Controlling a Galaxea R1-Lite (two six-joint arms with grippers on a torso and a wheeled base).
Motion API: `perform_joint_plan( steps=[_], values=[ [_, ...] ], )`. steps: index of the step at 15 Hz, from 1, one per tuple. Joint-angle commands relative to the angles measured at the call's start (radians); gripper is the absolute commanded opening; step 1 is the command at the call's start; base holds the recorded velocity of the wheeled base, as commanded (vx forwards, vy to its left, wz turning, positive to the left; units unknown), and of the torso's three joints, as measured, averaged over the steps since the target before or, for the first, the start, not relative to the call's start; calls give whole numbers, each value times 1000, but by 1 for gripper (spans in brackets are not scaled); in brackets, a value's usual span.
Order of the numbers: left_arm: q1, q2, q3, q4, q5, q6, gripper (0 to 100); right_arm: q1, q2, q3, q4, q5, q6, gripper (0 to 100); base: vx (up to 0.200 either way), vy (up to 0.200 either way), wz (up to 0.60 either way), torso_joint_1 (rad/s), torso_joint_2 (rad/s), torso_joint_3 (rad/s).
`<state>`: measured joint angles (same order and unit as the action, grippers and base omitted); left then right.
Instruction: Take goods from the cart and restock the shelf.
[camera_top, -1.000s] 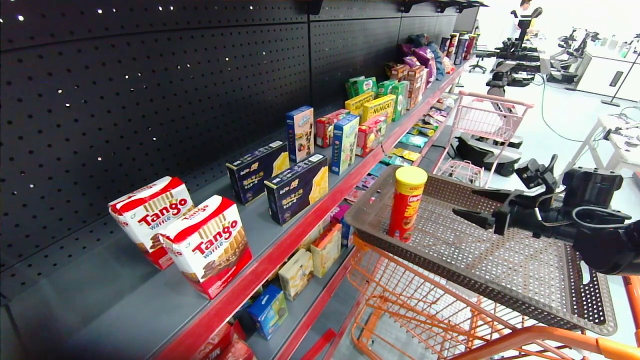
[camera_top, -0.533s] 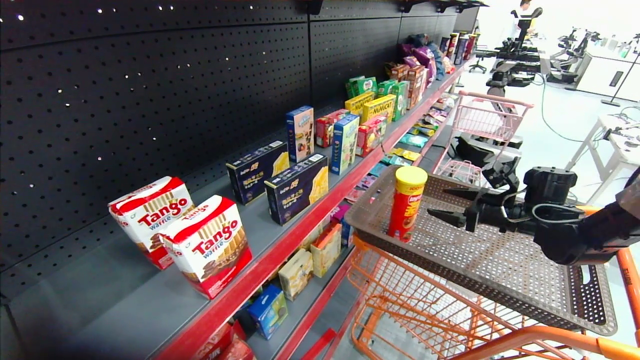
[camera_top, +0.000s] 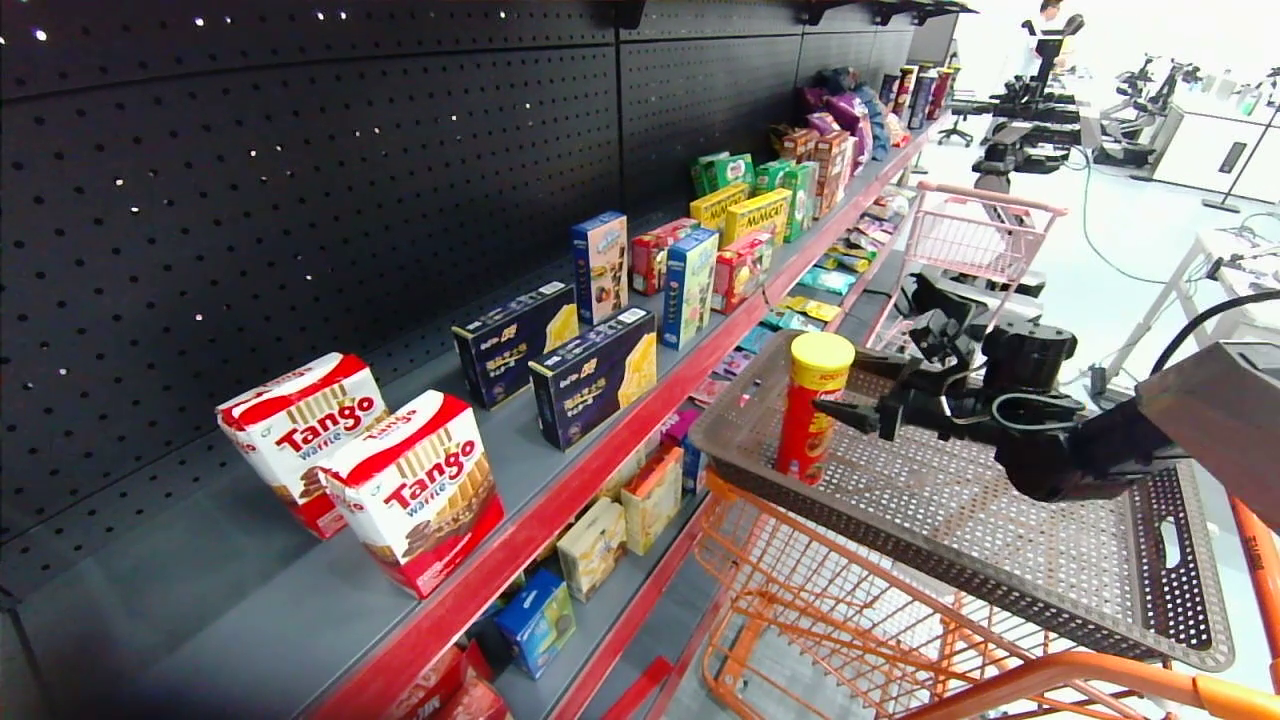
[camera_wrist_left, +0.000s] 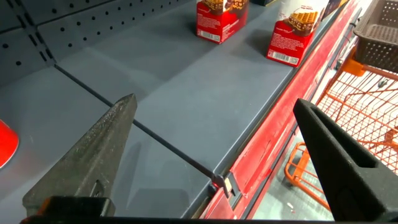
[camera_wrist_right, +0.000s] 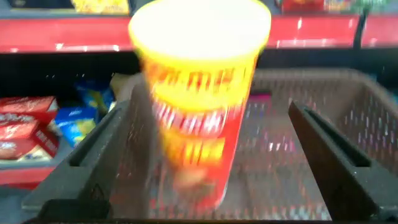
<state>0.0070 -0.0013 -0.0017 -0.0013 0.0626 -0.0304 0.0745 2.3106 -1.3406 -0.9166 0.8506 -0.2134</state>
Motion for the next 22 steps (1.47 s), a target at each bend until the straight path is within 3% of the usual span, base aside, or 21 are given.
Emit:
perform_joint_plan(
  steps=[1,22],
  values=[
    [1,1,0,0,0,0,100,41,72,-64,5,-1,14,100,0,0,0,0,0,0],
    [1,1,0,0,0,0,100,59,188,-212,7,4,22,100,0,0,0,0,0,0]
  ],
)
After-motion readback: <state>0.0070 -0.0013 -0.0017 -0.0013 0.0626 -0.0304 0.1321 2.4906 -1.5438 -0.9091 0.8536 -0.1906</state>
